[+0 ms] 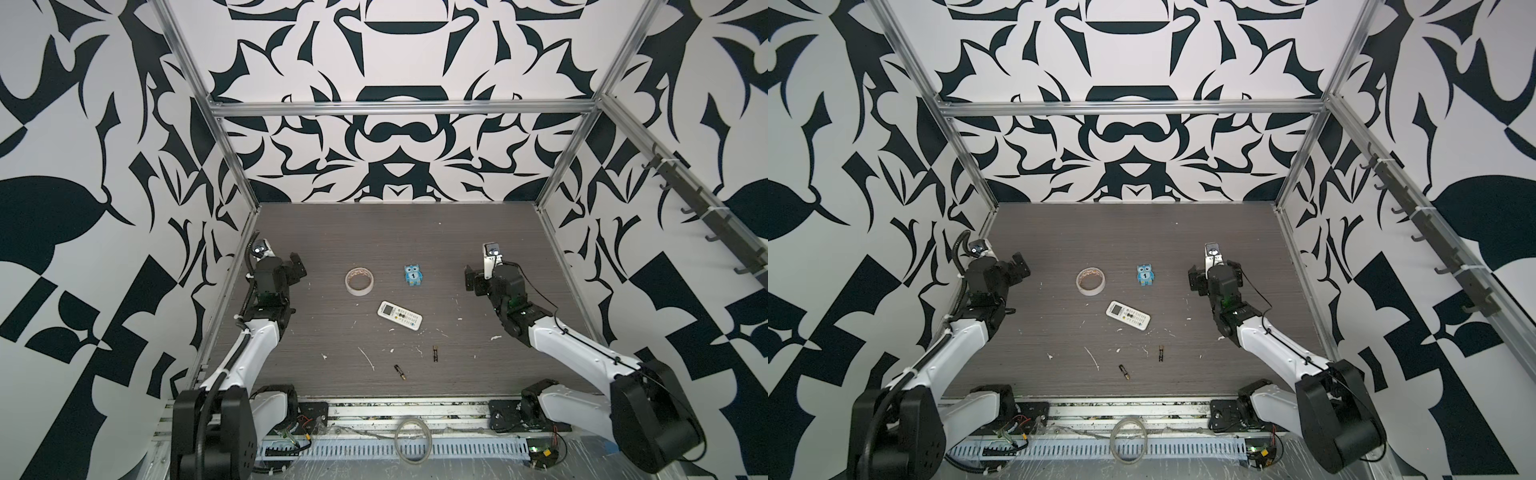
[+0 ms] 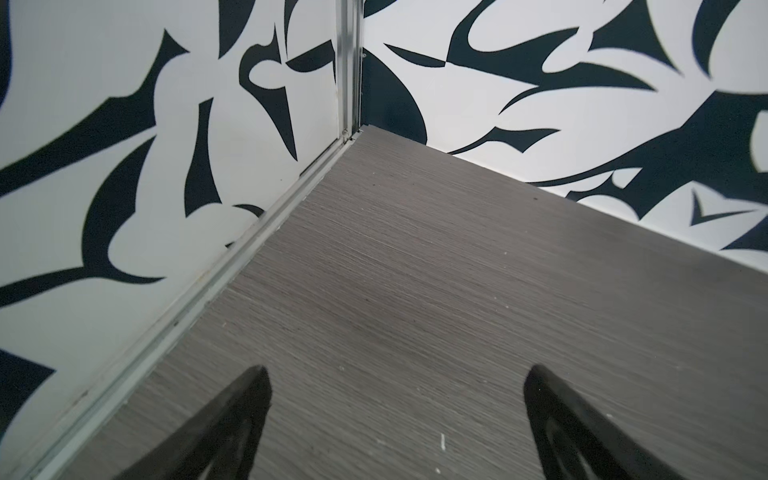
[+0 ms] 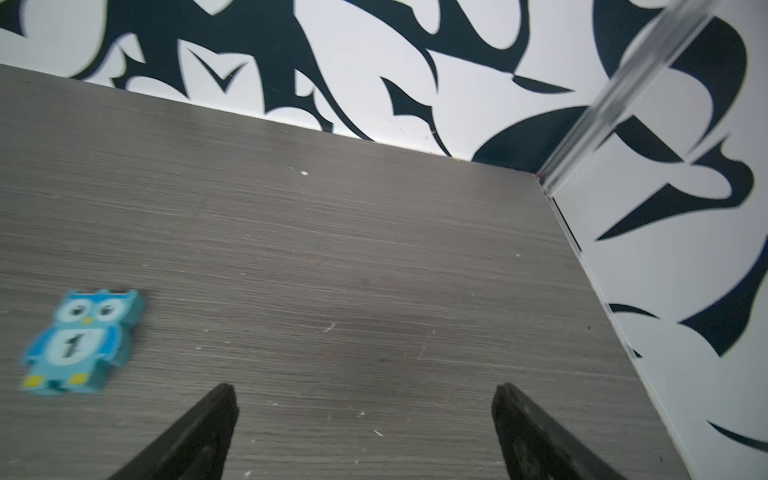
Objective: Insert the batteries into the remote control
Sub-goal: 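Reach the right gripper to the white remote while the left gripper moves toward center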
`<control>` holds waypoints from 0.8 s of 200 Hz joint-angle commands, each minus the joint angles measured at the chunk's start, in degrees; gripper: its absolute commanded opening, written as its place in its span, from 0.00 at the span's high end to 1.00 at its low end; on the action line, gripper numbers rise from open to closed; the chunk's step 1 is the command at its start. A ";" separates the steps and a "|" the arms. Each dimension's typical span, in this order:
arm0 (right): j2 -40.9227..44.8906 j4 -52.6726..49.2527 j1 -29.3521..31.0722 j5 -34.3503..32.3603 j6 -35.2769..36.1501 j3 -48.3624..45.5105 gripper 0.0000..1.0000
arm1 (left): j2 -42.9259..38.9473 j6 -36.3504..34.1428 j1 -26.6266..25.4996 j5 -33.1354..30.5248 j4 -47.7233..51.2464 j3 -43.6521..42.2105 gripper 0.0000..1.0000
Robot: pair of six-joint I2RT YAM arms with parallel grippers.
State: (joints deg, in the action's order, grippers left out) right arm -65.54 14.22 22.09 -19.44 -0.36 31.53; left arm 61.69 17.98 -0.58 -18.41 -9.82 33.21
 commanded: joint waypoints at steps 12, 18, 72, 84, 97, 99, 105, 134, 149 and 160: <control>0.88 -17.09 2.90 7.43 -2.64 5.73 0.00 | -2.24 10.91 -1.29 15.23 20.93 5.73 0.01; 0.62 -18.15 3.32 11.00 -2.76 6.21 0.00 | -2.20 10.85 -1.71 18.36 21.51 6.07 0.01; -2.16 -26.32 10.87 26.34 -0.38 10.04 0.00 | -4.12 10.56 -6.27 33.65 23.26 5.64 0.01; -1.79 -26.20 12.58 29.46 0.56 9.56 0.00 | -4.34 11.38 -6.53 36.83 23.07 5.44 0.01; -1.89 -25.75 13.72 32.72 1.38 8.95 0.00 | -4.06 12.61 -6.63 41.02 22.10 5.40 0.01; -1.97 -25.74 13.87 33.29 1.58 8.91 0.00 | -3.97 12.76 -6.63 41.65 22.01 5.38 0.01; -2.40 -25.73 14.30 34.88 2.22 8.81 0.00 | -3.78 13.23 -6.71 43.43 21.68 5.48 0.01; -5.01 -25.17 16.21 41.06 4.36 9.27 0.00 | -2.95 14.78 -7.47 49.42 19.84 5.45 0.01; -7.15 -24.62 16.61 40.95 4.47 9.93 0.01 | -2.47 15.77 -8.33 51.27 18.14 4.97 0.01; -9.23 -24.59 16.67 40.17 4.64 10.75 0.01 | -2.11 16.66 -8.93 52.59 16.49 4.54 0.01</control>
State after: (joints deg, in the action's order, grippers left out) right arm -71.77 -10.94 38.20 17.80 2.46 39.18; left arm 58.85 31.94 -8.36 27.46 10.00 38.68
